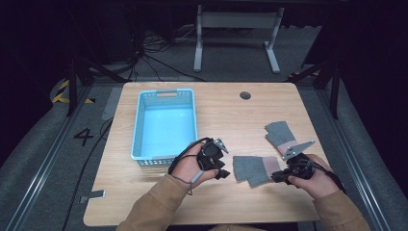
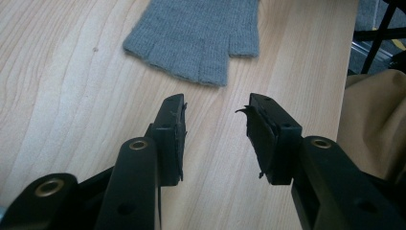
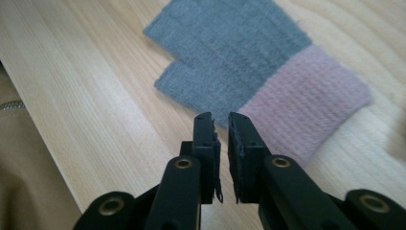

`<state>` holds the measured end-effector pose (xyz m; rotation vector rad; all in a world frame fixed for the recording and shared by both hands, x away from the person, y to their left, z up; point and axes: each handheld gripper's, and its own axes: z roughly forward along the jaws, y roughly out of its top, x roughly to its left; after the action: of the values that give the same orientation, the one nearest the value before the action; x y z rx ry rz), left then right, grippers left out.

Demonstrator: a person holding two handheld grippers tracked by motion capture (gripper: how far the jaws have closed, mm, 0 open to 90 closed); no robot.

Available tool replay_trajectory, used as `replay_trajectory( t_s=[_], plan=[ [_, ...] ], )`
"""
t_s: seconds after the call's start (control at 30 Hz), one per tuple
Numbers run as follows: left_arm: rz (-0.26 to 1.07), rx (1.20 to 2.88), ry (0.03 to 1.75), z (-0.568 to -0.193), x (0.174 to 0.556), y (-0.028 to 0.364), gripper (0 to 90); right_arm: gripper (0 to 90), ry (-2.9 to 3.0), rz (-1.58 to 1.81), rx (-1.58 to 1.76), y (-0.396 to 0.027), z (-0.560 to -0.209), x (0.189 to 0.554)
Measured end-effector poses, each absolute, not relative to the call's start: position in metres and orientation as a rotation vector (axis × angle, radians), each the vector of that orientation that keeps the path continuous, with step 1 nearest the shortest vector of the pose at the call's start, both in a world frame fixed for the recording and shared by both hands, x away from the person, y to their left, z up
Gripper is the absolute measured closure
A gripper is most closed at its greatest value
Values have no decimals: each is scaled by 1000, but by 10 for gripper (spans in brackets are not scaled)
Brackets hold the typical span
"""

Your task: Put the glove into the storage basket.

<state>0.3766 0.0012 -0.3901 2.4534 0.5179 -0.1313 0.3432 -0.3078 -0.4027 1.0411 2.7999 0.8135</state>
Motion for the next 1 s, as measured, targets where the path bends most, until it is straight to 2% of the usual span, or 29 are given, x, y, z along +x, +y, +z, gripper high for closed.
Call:
replay_trajectory(
  t_s=[0.27, 0.43, 0.6, 0.7, 1.0],
  plan=[
    [-124, 2446, 532, -389, 375, 4, 586, 731, 2645, 939, 1102, -318, -390, 345],
    [-111, 2433, 562, -389, 372, 12, 586, 725, 2569, 973, 1145, -324, -383, 351],
    [-91, 2415, 605, -389, 365, 25, 585, 723, 2473, 997, 1216, -336, -374, 364],
    [-81, 2407, 632, -390, 362, 33, 584, 668, 2429, 1000, 1242, -342, -374, 375],
    [-57, 2384, 718, -392, 353, 58, 583, 582, 2276, 998, 1348, -360, -377, 409]
  ],
)
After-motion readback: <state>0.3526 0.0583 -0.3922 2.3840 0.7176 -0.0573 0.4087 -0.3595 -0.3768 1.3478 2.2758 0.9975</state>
